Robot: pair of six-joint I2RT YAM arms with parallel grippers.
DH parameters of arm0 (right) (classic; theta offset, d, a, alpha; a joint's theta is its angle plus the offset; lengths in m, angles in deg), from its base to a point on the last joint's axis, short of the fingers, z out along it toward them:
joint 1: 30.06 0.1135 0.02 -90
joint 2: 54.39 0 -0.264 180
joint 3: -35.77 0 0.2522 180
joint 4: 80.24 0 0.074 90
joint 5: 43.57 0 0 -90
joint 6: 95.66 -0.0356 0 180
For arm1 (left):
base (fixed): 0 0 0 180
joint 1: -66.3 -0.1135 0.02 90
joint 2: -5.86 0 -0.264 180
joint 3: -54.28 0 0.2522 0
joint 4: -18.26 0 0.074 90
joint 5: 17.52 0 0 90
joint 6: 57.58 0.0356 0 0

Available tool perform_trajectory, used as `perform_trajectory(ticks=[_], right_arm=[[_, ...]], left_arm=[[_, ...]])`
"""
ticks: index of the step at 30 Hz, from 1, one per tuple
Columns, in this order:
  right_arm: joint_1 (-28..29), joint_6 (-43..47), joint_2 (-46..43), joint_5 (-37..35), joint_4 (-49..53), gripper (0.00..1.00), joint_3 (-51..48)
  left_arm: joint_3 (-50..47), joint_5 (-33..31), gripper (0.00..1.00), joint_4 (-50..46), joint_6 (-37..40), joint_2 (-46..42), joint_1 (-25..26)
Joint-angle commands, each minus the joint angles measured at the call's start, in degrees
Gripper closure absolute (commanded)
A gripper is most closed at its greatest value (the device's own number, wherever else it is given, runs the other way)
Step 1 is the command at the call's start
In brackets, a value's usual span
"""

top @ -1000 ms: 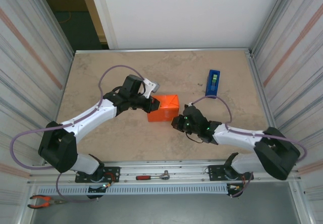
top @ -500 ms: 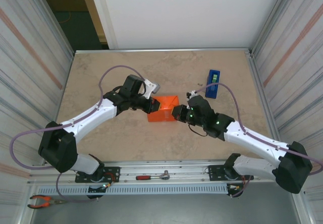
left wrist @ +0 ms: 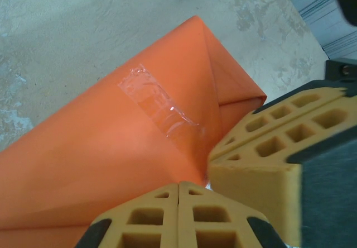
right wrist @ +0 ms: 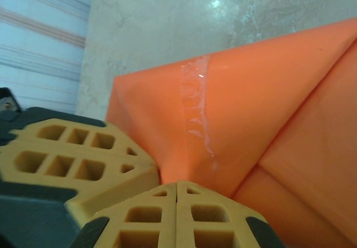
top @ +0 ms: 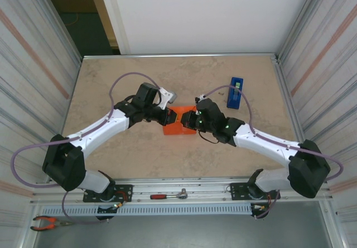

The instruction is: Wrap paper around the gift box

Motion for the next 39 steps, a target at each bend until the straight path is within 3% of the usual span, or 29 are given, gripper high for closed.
perform_trajectory(ticks=[1,10,14,24,32,39], right_arm=[[-0.40,0.39,1.31,0.69,-0.23,1.00,-0.08],[-2.01,-0.51,0.57,2.20,-0.53,1.00,-0.11],[-3.21,-0.42,0.79,4.45,-1.11,1.00,1.09],[-3.76,2.20,-5.91,5.57,1.93,1.00,2.77],[-3.78,1.41,-13.98,6.30,4.87,1.00,-6.06],[-0.92,-0.05,-9.51,6.17,-4.20,1.00,-14.43]], left_arm=[[0.84,-0.28,1.00,-3.87,0.37,1.15,0.20],[7.46,2.54,1.00,-4.16,-1.44,1.11,-1.68],[10.93,5.51,0.85,-2.56,-4.04,1.17,-3.62],[13.51,7.28,0.68,-0.36,-6.32,0.76,-7.92],[14.84,3.85,0.44,-1.51,-4.03,1.60,-10.60],[17.08,1.95,0.31,-2.82,-2.72,5.13,-10.75]])
